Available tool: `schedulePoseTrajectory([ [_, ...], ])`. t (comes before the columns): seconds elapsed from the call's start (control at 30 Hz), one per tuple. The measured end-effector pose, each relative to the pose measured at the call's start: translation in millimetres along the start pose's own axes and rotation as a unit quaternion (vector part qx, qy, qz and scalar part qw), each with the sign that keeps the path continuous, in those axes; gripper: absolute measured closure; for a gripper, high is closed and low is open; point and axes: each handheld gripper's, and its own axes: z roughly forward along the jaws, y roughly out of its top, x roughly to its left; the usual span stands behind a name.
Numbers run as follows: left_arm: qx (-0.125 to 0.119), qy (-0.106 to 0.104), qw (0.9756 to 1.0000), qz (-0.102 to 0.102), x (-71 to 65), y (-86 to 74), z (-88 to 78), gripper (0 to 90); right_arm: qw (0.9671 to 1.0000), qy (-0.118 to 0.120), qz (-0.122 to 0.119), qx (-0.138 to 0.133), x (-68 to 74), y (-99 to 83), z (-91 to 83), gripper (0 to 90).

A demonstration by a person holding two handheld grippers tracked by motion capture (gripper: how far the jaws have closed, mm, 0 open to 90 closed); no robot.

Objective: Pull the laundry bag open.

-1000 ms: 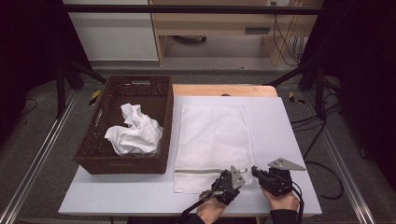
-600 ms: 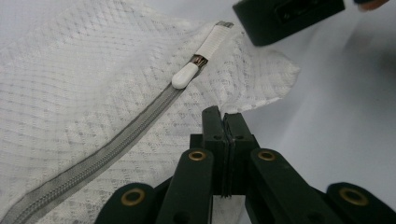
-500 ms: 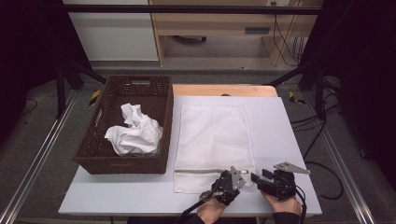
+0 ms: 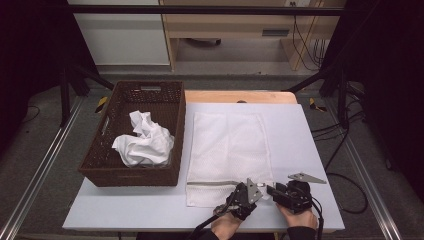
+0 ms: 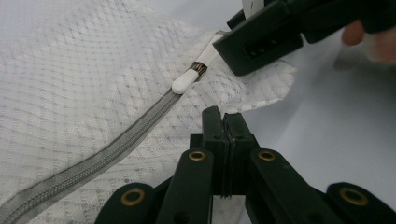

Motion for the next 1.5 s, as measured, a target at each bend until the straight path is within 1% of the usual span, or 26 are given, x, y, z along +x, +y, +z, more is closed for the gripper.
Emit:
schedulePoseTrajectory([
  [0.1,0.0,0.0,1.0,0.001,-0.3,0.0,-0.1,88.6,1.0,0.006,0.005,0.005,1.8,-0.2,1.0,53.7],
  [0.13,0.0,0.0,1.0,0.001,-0.3,0.0,-0.1,88.5,0.9999,0.003,0.002,0.012,2.1,1.7,6.1,55.7],
  [0.2,0.0,-0.001,1.0,0.001,-0.2,0.0,-0.2,88.6,0.9999,0.005,0.002,0.01,1.7,2.8,7.2,57.4],
  [0.3,0.001,-0.002,1.0,0.0,0.3,0.0,-0.1,88.5,0.9996,0.022,0.018,-0.002,-2.4,7.0,9.0,67.8],
  [0.37,0.001,-0.002,1.0,0.0,0.2,0.0,-0.2,88.4,0.9991,0.036,0.01,-0.018,-3.3,9.4,6.2,77.1],
  [0.4,0.001,-0.002,1.0,0.0,0.2,0.0,-0.2,88.4,0.9991,0.036,0.01,-0.018,-3.3,9.4,6.2,77.1],
  [0.43,0.0,-0.001,1.0,0.001,-0.3,0.0,-0.1,88.4,0.999,0.039,0.012,-0.02,-2.5,10.0,4.8,77.0],
  [0.47,0.0,0.002,1.0,0.003,-0.7,0.0,-0.1,88.5,0.9985,0.046,0.006,-0.031,-0.7,10.7,3.6,70.7],
  [0.53,0.0,0.002,1.0,0.002,-0.6,0.0,-0.1,88.5,0.9986,0.043,0.003,-0.03,-0.3,10.0,7.0,60.9],
  [0.57,0.0,0.002,1.0,0.002,-0.6,0.0,-0.1,88.5,0.9986,0.043,0.003,-0.03,-0.3,10.0,7.0,60.9],
  [0.6,0.0,0.0,1.0,0.001,-0.3,0.0,-0.2,88.5,0.9995,0.027,0.001,-0.015,0.2,8.6,11.0,57.0],
  [0.67,-0.001,0.0,1.0,0.001,-0.3,-0.1,-0.3,88.5,0.9996,0.026,0.002,-0.013,-0.5,8.5,11.9,55.2],
  [0.7,0.0,0.0,1.0,0.002,-0.4,-0.1,-0.2,88.5,0.9995,0.027,0.015,0.004,-2.4,8.7,15.6,53.2],
  [0.77,-0.002,-0.001,1.0,0.003,-0.6,-0.2,-0.5,88.5,0.9995,0.028,0.016,0.001,-2.6,8.6,15.9,53.2],
  [0.8,-0.001,-0.002,1.0,0.003,-0.6,-0.2,-0.4,88.5,0.9991,0.037,0.019,-0.001,-3.0,10.1,18.0,55.9],
  [0.87,-0.002,-0.002,1.0,0.003,-0.7,-0.2,-0.4,88.5,0.9991,0.038,0.018,-0.001,-3.2,10.4,19.2,57.3],
  [0.9,-0.001,-0.002,1.0,0.003,-0.6,-0.1,-0.3,88.5,0.999,0.04,0.017,-0.001,-3.1,12.3,20.9,64.5],
  [1.03,0.0,-0.003,1.0,0.003,-0.5,-0.1,-0.2,88.4,0.9985,0.051,0.016,-0.009,-3.1,15.5,16.6,81.6],
  [1.1,0.0,-0.003,1.0,0.002,-0.4,-0.1,-0.2,88.3,0.9984,0.054,0.01,-0.014,-3.3,16.2,15.1,83.1],
  [1.13,0.0,-0.004,1.0,0.002,-0.1,-0.1,-0.2,87.8,0.9983,0.055,-0.003,-0.021,-1.4,17.6,11.4,84.3],
  [1.2,-0.003,-0.014,0.9999,-0.006,1.6,-0.3,-0.8,86.7,0.9982,0.056,-0.009,-0.021,0.1,18.3,9.6,84.4],
  [1.27,-0.01,-0.035,0.9992,-0.016,4.8,-1.2,-4.0,77.9,0.9977,0.057,-0.023,-0.028,2.0,18.5,7.0,84.4],
  [1.3,-0.017,-0.042,0.9987,-0.024,6.8,-1.9,-9.9,66.5,0.9973,0.06,-0.028,-0.033,3.1,17.9,5.2,84.3],
  [1.33,-0.017,-0.042,0.9987,-0.024,6.8,-1.9,-9.9,64.8,0.9973,0.06,-0.028,-0.033,3.1,17.9,5.2,84.3],
  [1.4,-0.03,-0.039,0.9984,-0.028,11.9,-3.8,-23.2,63.2,0.9972,0.057,-0.033,-0.035,4.3,17.5,4.2,84.1],
  [1.5,-0.039,-0.037,0.9978,-0.038,19.3,-4.8,-30.5,69.1,0.9969,0.055,-0.037,-0.042,5.2,17.5,2.3,84.1],
])
